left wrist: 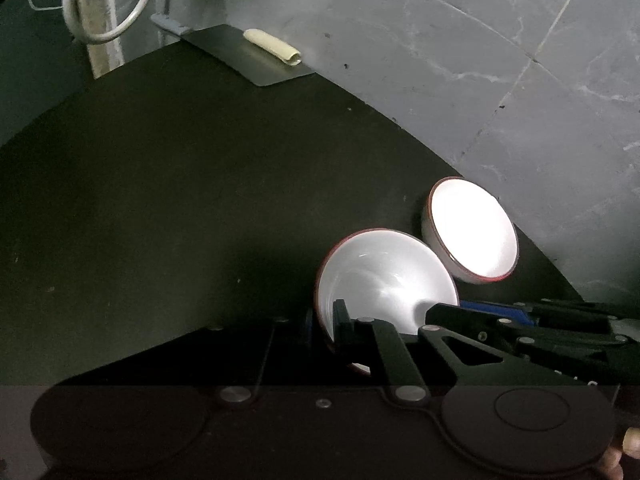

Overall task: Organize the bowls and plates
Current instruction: 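Close both grippers on the white bowl rim and lift it, then carry the white bowl with both grippers over the steel basin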

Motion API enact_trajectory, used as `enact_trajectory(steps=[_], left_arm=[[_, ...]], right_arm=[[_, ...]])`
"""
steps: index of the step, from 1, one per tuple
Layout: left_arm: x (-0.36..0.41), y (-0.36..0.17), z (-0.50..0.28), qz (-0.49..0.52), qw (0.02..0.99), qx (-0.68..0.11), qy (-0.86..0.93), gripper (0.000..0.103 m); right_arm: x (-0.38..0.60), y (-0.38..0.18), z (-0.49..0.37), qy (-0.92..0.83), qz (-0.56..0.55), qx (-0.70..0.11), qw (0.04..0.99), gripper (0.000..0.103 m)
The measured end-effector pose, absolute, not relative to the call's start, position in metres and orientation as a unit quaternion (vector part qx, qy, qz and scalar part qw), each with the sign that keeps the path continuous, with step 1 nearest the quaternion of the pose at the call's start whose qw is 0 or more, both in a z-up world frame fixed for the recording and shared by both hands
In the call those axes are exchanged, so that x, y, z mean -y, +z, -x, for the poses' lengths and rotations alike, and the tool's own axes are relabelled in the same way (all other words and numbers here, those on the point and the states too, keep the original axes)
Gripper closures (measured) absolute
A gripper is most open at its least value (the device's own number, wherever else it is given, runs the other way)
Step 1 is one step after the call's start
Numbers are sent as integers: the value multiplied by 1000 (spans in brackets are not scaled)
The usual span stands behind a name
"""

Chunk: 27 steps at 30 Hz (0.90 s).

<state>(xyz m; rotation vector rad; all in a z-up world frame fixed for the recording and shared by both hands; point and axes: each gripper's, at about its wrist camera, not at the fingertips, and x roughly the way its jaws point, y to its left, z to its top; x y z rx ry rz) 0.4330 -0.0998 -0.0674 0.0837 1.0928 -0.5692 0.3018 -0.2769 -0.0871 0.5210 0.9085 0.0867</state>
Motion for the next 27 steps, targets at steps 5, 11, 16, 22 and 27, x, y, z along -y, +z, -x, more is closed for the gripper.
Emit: enact_trajectory(steps=[5,11,16,22,27], left_arm=[[86,-57,-419,-14,822,-506,-260,94],[69,-39,-399,6,833,-488,-262,94],[58,-25,-376,15,838,-475,-268,94],[49,-14,-351,23,843,-464,-269,94],[43,-5,-329,25,845,-458,-276,94]], right_arm=[[271,-80,-292,55,-244,-426,870,87],[265,-65,-273,88,-225,-409,880,87],[263,-51,-252,112,-212,-397,886,87],[257,-39,-230,134,-196,-391,889,87],[255,-30,-210,149,-185,-389,890,87]])
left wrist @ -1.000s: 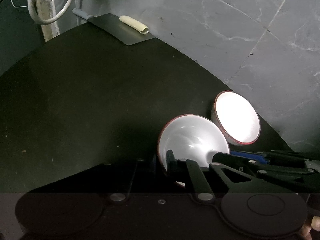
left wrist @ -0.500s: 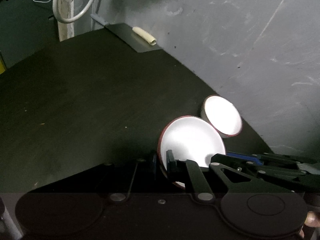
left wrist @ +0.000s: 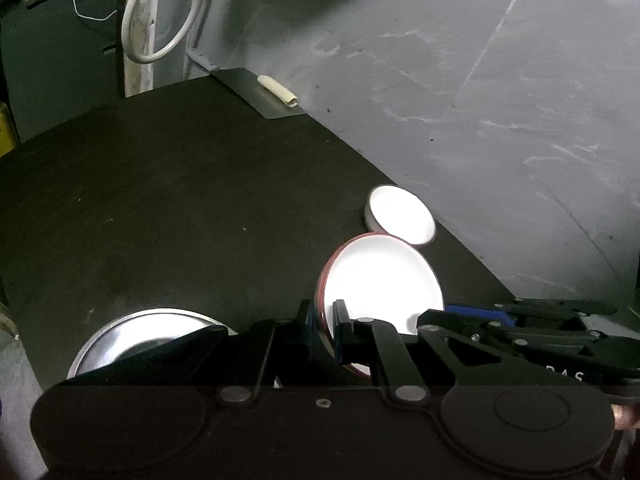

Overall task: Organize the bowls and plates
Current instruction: 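Carry the white bowl with both grippers over the steel basin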

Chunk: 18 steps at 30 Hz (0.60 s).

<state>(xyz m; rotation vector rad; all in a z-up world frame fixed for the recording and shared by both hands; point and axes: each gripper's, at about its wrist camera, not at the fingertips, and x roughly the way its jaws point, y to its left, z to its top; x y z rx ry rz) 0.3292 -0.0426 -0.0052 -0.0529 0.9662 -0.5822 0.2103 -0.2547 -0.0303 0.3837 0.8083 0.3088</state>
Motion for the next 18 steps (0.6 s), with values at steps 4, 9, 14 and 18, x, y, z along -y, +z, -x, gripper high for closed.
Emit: enact_trajectory(steps=[4,9,14,18], left_arm=[[39,-4,-317,22,841,-462,-282,93],[34,-5,-301,11,836,-467,-288,93],[28,-7,-287,9,831,-474,-291,93],[25,-8,-278,11,828,-478,-292,93]], right_arm=[[252,-25,-195,155,-179,-395,888,87],[245,-24,-183,165,-171,-405,883,87],[238,-25,-168,178,-164,-417,876,87],[237,-25,-159,185,-162,-426,871,87]])
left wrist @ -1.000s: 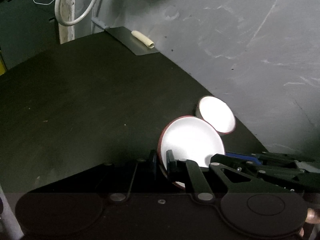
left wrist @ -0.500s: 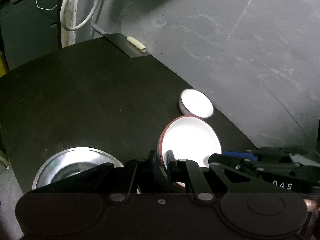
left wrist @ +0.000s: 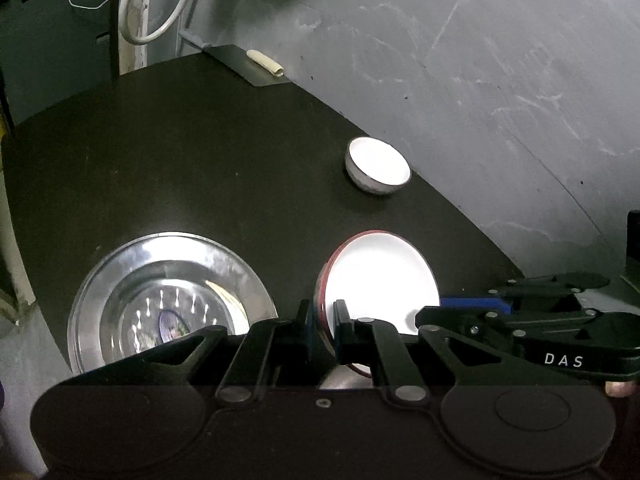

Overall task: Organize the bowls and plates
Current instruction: 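Carry the white bowl with both grippers over the steel basin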

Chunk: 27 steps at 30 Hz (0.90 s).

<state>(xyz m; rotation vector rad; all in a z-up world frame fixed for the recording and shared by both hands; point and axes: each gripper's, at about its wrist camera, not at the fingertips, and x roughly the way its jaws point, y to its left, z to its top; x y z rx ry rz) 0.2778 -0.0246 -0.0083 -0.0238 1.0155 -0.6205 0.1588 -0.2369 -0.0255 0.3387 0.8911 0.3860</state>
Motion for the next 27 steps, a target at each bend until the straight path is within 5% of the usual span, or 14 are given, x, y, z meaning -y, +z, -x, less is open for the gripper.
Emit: enact_trajectory(steps=[27], left_arm=[[23,-24,-241,-20,780,-535,-325,92]], right_arm=[[231,-29,-118,232,-131,-490,830,87]])
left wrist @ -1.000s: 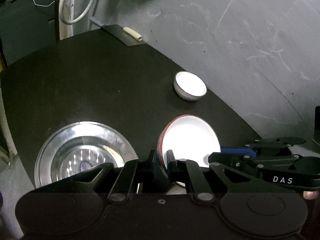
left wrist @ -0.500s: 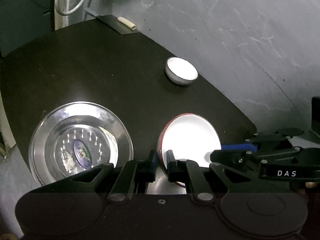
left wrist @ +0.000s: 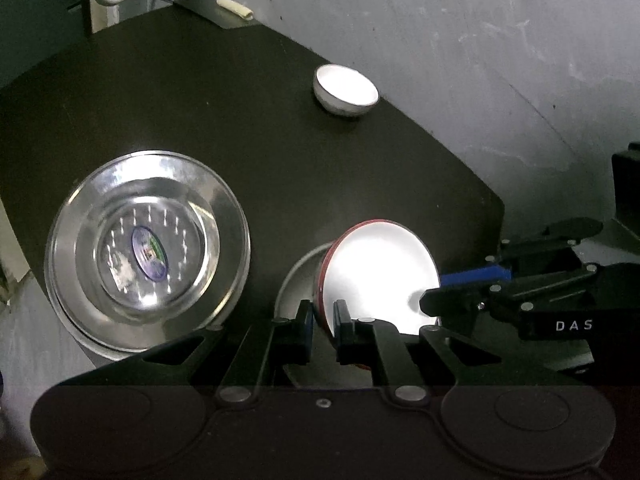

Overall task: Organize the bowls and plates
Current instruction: 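Carry the white bowl with both grippers over the steel basin, then lower the white bowl into the basin and open both grippers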

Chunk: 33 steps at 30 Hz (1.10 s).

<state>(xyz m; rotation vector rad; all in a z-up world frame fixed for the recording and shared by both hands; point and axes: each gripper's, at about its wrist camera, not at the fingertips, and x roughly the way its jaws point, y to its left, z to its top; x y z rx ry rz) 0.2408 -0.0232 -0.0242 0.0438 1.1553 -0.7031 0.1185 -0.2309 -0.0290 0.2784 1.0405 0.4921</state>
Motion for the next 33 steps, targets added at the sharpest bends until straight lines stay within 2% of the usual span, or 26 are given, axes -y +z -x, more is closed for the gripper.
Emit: enact_trajectory(steps=[33], left_arm=[[35,-45,-234,-50,750,-583,-309,90]], right_arm=[[225,-43,-124,229,-118,-519,815,87]])
